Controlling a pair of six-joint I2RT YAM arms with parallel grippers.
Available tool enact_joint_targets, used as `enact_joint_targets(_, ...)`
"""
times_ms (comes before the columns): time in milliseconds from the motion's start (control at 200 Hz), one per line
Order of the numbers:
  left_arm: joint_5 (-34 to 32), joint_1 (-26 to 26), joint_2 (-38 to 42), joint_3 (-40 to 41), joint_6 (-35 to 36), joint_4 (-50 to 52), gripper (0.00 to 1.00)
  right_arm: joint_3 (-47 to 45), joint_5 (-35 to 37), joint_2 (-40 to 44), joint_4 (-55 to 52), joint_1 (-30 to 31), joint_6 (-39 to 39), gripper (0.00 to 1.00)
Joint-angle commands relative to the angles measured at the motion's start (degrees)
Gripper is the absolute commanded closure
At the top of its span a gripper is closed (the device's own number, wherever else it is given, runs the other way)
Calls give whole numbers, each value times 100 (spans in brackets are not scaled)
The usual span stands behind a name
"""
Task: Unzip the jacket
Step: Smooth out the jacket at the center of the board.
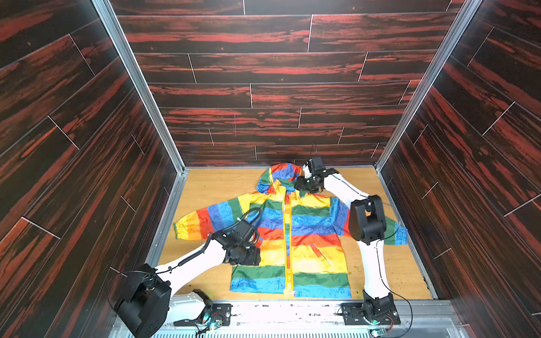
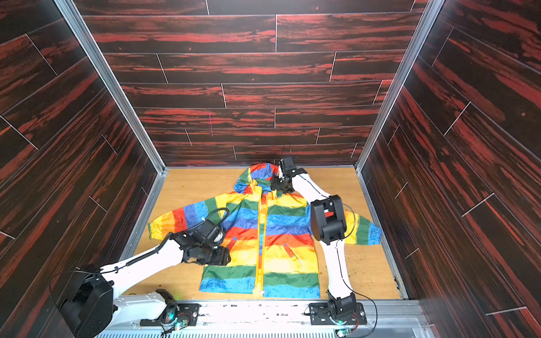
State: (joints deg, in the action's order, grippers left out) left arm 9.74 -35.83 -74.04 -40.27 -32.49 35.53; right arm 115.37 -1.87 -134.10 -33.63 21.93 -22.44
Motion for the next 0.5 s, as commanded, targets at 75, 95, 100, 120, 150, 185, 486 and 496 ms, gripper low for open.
enact_joint_targets(75,19,-137,-289,128,-263,-12,24,785,123,-723,-689,107,92,43)
enact_joint_targets(95,16,-150,-285,151,-286,-5,23,888,165,-785,-776,109,74,44)
enact_joint_targets(100,9,-156,-286,151,-294,1,23,911,176,-802,-794,109,69,44)
enact_joint_targets(120,-4,-168,-286,166,-320,27,23,1009,204,-868,-860,109,44,45)
enact_joint_targets(150,-5,-169,-286,190,-349,54,24,1138,252,-960,-947,107,14,46)
enact_joint_targets(185,10,-178,-297,235,-374,59,24,1283,269,-1059,-1037,108,-5,47)
enact_joint_targets(486,-59,-213,-431,514,-648,270,24,1942,314,-1566,-1448,107,-181,61)
enact_joint_targets(496,-66,-213,-435,512,-652,284,24,1938,318,-1564,-1452,107,-177,62)
